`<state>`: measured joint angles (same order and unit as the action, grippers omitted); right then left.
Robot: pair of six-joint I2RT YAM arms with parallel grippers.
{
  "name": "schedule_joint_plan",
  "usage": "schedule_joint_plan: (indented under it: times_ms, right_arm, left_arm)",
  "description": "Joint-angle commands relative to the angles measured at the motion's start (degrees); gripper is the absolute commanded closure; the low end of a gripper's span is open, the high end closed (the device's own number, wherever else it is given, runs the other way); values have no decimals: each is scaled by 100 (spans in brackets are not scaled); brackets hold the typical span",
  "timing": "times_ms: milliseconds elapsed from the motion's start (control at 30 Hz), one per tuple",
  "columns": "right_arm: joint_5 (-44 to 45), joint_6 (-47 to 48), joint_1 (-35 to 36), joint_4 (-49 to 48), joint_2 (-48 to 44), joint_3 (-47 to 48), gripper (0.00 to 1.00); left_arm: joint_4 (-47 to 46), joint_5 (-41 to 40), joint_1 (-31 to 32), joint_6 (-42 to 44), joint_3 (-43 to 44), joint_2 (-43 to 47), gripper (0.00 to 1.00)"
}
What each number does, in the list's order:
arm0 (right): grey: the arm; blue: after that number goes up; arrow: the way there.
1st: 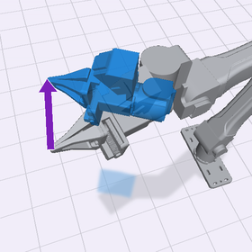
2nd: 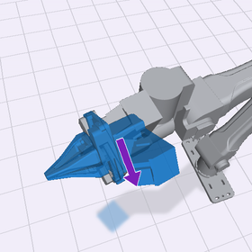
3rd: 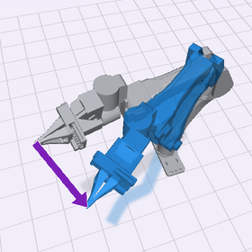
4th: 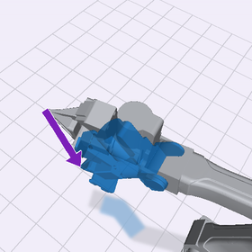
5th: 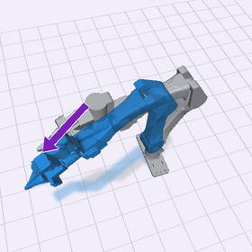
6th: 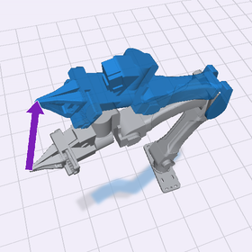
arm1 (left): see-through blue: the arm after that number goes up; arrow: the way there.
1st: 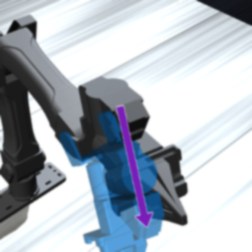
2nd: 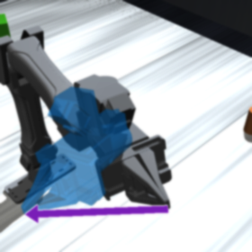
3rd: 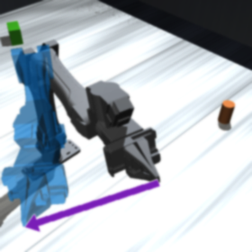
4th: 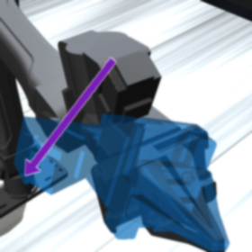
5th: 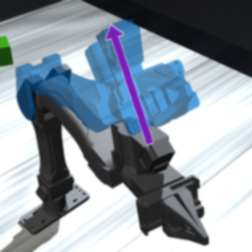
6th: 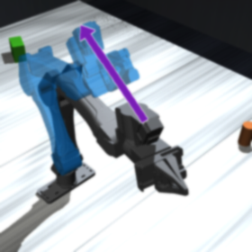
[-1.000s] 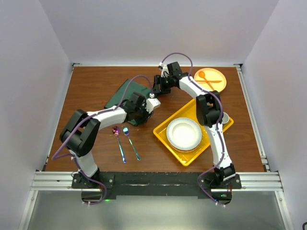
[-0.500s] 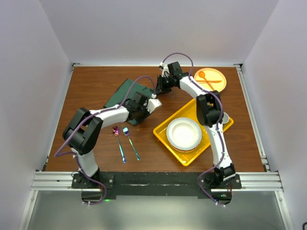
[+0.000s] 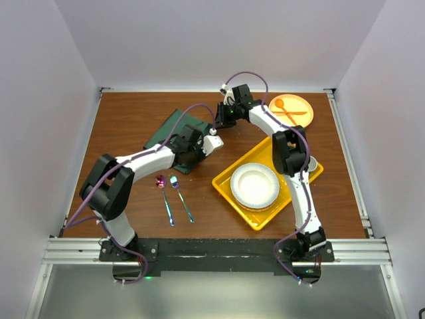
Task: Fold the napkin into a case and place the utensils inside
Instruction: Pick up the square-folded napkin from the center of the board.
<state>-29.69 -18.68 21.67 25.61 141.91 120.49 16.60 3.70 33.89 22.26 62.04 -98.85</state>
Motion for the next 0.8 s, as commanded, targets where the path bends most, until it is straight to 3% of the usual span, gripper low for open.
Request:
schedule_joint_plan:
  times_ms: [0, 67, 133, 533, 767]
  right_arm:
    - [-142, -57, -14, -126, -515, -16, 84]
    - [-151, -75, -23, -170, -532, -43, 95]
    - [-203, -145, -14, -258, -541, -43, 100]
    - [-466, -513, 74, -529, -628, 19, 100]
    - [-1187, -1700, 74, -1619, -743, -420, 100]
  left_arm:
    - [142, 174, -66, 164, 229, 217, 100]
    - [203, 192, -128, 235, 273, 243, 100]
    - [317, 227, -242, 348, 361, 278, 100]
    - [739, 219, -427, 815, 581, 472, 100]
    - [1170, 25, -489, 1333, 748, 884, 100]
